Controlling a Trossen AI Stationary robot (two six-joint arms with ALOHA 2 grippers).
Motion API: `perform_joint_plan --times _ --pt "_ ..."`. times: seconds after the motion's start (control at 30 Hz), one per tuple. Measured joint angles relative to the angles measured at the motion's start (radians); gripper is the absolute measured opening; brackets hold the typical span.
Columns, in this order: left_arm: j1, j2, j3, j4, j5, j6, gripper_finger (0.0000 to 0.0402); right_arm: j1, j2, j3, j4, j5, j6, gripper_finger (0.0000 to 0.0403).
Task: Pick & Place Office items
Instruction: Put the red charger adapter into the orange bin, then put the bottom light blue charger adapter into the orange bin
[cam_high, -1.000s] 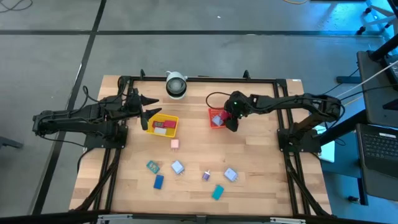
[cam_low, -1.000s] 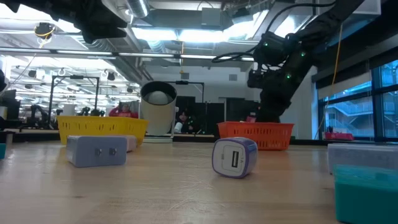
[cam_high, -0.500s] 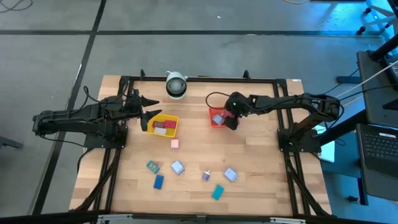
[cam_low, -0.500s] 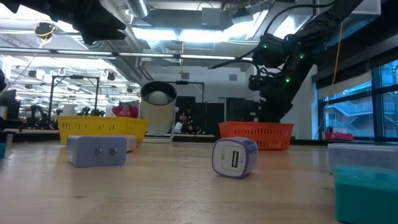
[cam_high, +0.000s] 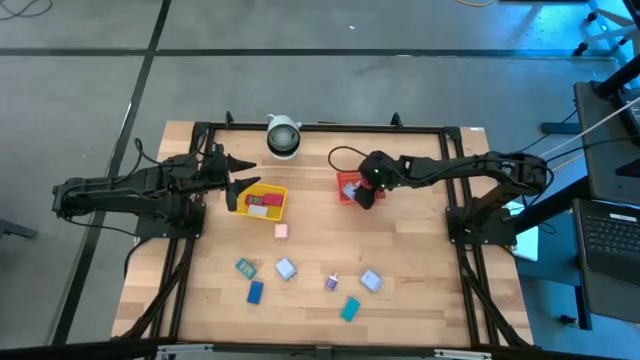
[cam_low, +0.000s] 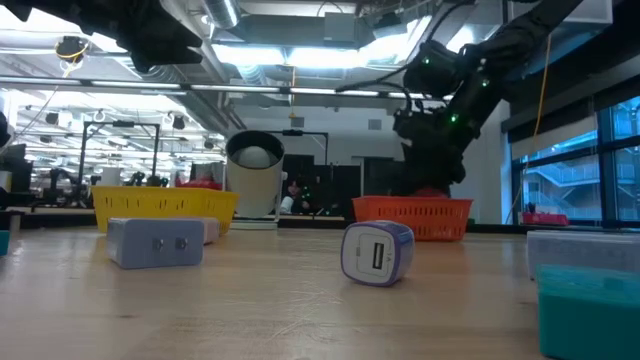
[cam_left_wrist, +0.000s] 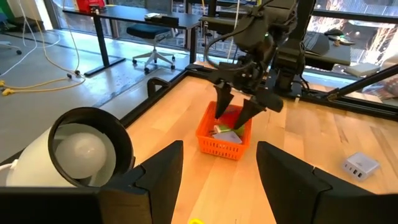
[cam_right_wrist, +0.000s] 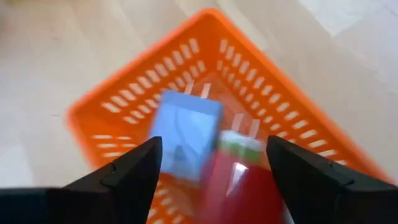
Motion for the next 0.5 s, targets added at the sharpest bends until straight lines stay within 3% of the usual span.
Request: perform_joint_plan --times 0.5 --pt "0.0 0.0 0.0 -0.013 0.046 -0.016 0.0201 0.089 -0.194 0.0 -0.073 0.097 0.078 0.0278"
